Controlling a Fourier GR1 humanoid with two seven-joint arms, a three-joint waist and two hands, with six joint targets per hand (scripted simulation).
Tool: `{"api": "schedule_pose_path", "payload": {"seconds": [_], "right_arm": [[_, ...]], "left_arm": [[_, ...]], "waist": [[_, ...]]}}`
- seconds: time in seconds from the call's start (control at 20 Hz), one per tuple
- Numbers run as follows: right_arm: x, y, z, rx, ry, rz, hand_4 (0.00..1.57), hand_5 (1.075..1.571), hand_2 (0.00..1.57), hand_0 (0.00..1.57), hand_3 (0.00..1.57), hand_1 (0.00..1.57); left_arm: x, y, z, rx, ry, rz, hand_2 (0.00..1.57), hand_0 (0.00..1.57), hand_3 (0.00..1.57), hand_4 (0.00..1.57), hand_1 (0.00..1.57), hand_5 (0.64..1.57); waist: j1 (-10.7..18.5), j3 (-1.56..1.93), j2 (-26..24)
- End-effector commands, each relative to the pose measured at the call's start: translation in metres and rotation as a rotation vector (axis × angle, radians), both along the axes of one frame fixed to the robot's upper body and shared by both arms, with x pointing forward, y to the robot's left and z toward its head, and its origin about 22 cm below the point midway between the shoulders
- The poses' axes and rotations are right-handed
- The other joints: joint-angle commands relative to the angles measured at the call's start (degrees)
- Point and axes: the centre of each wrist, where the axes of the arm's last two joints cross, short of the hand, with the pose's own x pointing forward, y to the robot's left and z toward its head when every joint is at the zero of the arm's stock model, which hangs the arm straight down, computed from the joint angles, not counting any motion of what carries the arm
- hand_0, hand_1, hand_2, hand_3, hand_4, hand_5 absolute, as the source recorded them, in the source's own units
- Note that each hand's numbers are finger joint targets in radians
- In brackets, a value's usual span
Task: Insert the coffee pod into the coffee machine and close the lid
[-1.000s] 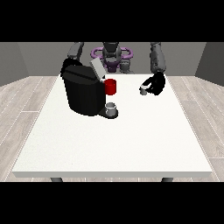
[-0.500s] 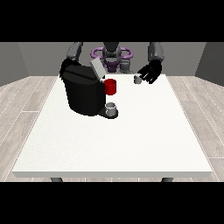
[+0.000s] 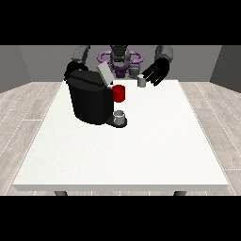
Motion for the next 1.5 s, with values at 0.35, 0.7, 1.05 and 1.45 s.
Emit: {"api": "schedule_pose_path", "payload": {"seconds": [0.35, 0.7, 1.05, 1.45], "right_arm": [[0.009, 0.026, 0.040, -0.021, -0.087, 0.064, 0.51, 1.571, 0.00, 0.00, 0.00, 0.00], [0.011, 0.012, 0.044, -0.046, -0.092, 0.025, 0.48, 1.571, 0.00, 0.00, 0.00, 0.00], [0.014, 0.007, 0.052, -0.042, -0.143, 0.025, 0.48, 1.571, 0.00, 0.00, 0.00, 0.00], [0.007, -0.001, 0.038, -0.011, -0.091, 0.019, 0.51, 1.571, 0.00, 0.00, 0.00, 0.00]], "left_arm": [[0.018, 0.004, 0.084, -0.054, -0.117, 0.098, 1.26, 1.24, 1.20, 0.48, 1.24, 1.571], [0.020, -0.004, 0.091, -0.029, -0.145, 0.037, 1.33, 1.28, 1.26, 0.52, 1.28, 1.571], [0.020, 0.003, 0.106, -0.006, -0.183, 0.062, 1.33, 1.31, 1.24, 0.49, 1.31, 1.571], [0.025, -0.025, 0.088, 0.000, -0.110, 0.027, 1.28, 1.23, 1.21, 0.51, 1.23, 1.571]], "waist": [[-7.3, -0.01, 4.4], [-6.4, 0.00, 5.3], [-7.1, 0.01, 9.3], [-6.7, 0.02, 6.6]]}}
